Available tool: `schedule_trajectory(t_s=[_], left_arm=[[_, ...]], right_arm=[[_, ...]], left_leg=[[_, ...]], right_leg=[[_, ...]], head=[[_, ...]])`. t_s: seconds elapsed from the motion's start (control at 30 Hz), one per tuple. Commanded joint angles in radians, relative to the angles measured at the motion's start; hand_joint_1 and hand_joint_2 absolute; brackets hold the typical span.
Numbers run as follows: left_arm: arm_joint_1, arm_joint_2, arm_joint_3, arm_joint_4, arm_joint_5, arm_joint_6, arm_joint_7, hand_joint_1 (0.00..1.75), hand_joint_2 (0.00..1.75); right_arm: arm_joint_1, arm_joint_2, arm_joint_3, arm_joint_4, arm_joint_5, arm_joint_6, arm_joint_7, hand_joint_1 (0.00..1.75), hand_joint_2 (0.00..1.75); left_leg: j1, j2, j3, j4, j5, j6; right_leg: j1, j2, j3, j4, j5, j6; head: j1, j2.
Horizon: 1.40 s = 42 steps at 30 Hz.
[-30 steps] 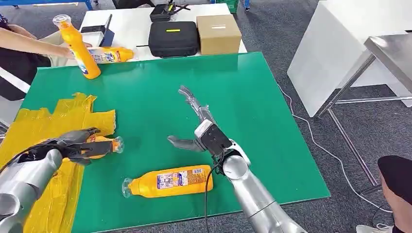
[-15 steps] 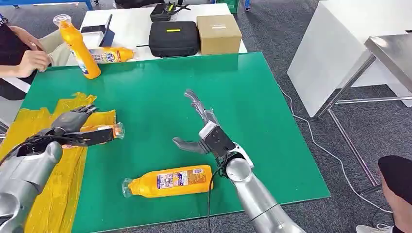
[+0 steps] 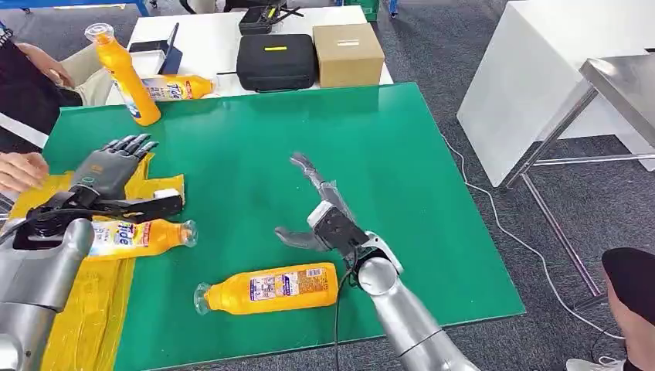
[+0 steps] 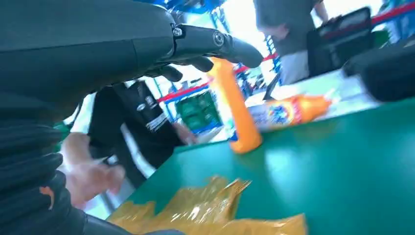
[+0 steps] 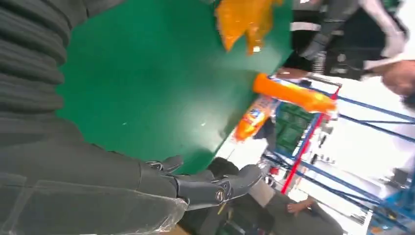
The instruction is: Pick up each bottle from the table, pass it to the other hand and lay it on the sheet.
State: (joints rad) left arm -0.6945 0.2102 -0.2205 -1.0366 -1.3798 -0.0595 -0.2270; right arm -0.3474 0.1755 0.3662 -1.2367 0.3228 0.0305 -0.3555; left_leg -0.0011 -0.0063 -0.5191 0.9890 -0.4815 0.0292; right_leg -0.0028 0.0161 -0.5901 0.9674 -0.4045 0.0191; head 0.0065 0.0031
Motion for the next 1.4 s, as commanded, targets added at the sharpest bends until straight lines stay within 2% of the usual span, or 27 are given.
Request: schedule_trajectory(t_s=[0.03,0.13,0.17,0.3,0.43,0.57,0.6,0.73,0.77,0.9,1.07,1.13,1.27,1.4], left_arm=[[0.007,-0.004,-0.027,-0.07,0.006,-0.009,-0.003,0.0,1.75],[0.007,-0.004,-0.027,-0.07,0.006,-0.009,-0.003,0.0,1.75],[0.019,-0.023,-0.001,-0.085,0.032,0.02,-0.017,0.0,0.0],[0.087,-0.119,0.071,-0.167,0.154,0.082,-0.042,0.0,0.0],[0.093,-0.169,0.085,-0.107,0.323,0.049,-0.087,0.0,0.0],[0.091,-0.181,0.063,-0.017,0.388,0.067,-0.098,0.0,0.0],[0.083,-0.185,0.07,0.021,0.426,0.075,-0.106,0.0,0.0],[0.11,-0.197,0.143,0.028,0.549,0.13,-0.141,0.0,0.0],[0.127,-0.207,0.175,0.004,0.609,0.135,-0.162,0.0,1.75],[0.175,-0.212,0.238,-0.069,0.726,0.138,-0.169,0.0,1.75],[0.176,-0.217,0.251,-0.063,0.755,0.13,-0.171,0.0,1.75],[0.168,-0.226,0.267,-0.042,0.799,0.115,-0.18,0.0,1.75],[0.156,-0.257,0.34,-0.014,0.975,0.033,-0.202,0.0,1.75],[0.179,-0.258,0.371,-0.015,1.022,0.031,-0.197,0.0,1.75]], right_arm=[[-0.027,-0.011,-0.01,0.057,0.01,-0.007,0.009,0.0,1.75],[-0.027,-0.011,-0.01,0.057,0.01,-0.007,0.009,0.0,1.75],[-0.036,-0.021,0.012,0.069,0.069,-0.042,0.041,0.0,1.75],[-0.068,-0.021,0.115,0.117,0.266,-0.107,0.155,0.0,1.75],[-0.039,-0.04,0.196,0.061,0.372,-0.095,0.185,0.0,1.75],[-0.043,-0.06,0.3,0.038,0.384,-0.022,0.131,0.0,1.75],[-0.048,-0.075,0.347,0.024,0.363,0.028,0.096,0.0,1.75],[-0.034,-0.114,0.436,-0.053,0.343,0.062,0.079,0.0,1.75],[-0.029,-0.122,0.444,-0.068,0.332,0.065,0.085,0.0,1.75],[-0.012,-0.142,0.447,-0.086,0.318,0.055,0.127,0.0,1.75],[-0.004,-0.151,0.443,-0.104,0.325,0.047,0.139,0.0,1.75],[0.005,-0.163,0.436,-0.127,0.342,0.047,0.173,0.0,1.75],[0.027,-0.195,0.4,-0.135,0.419,0.013,0.248,0.0,1.75],[0.073,-0.218,0.383,-0.137,0.511,-0.036,0.277,0.0,1.75]], left_leg=[[0.001,0.0,0.002,-0.001,-0.001,-0.001],[0.001,-0.001,0.002,-0.001,0.0,-0.001],[0.0,-0.001,0.001,-0.001,0.0,-0.001],[0.001,0.0,0.003,-0.001,-0.001,-0.002],[0.0,-0.001,0.003,-0.002,-0.001,-0.001],[0.0,0.0,0.002,-0.001,0.0,-0.001],[0.0,0.0,0.004,-0.002,-0.001,-0.001],[0.0,0.0,0.003,-0.002,-0.001,-0.001],[0.0,0.0,0.002,-0.001,0.0,-0.001],[0.001,0.002,0.005,-0.003,-0.001,-0.002],[0.0,0.0,0.001,-0.001,0.0,-0.001],[0.0,-0.001,0.002,-0.001,-0.001,-0.001],[0.0,-0.002,0.002,-0.001,0.0,-0.001],[0.0,-0.002,0.004,-0.002,-0.001,-0.001]], right_leg=[[0.001,-0.002,0.003,-0.001,-0.001,0.0],[0.001,-0.002,0.002,-0.001,-0.001,0.0],[0.0,-0.001,0.002,-0.001,0.0,0.0],[0.001,-0.002,0.004,-0.002,-0.001,0.0],[0.0,-0.002,0.004,-0.002,-0.001,0.0],[0.0,-0.001,0.002,-0.001,0.0,0.0],[0.0,-0.001,0.004,-0.002,-0.001,0.0],[0.0,-0.002,0.003,-0.002,-0.001,0.0],[0.0,-0.001,0.002,-0.002,0.0,0.0],[0.001,-0.001,0.005,-0.003,-0.001,0.0],[0.0,-0.001,0.002,-0.001,0.0,0.0],[0.0,-0.002,0.003,-0.001,-0.001,0.0],[0.0,-0.003,0.003,-0.002,-0.001,0.0],[0.001,-0.003,0.004,-0.003,-0.001,0.0]], head=[[0.0,0.0],[0.0,0.0],[0.0,0.0],[0.0,0.0],[0.0,0.0],[0.0,0.0],[0.0,0.0],[0.0,0.0],[0.0,0.0],[0.0,0.0],[0.0,0.0],[0.0,0.0],[0.0,0.0],[0.0,0.0]])
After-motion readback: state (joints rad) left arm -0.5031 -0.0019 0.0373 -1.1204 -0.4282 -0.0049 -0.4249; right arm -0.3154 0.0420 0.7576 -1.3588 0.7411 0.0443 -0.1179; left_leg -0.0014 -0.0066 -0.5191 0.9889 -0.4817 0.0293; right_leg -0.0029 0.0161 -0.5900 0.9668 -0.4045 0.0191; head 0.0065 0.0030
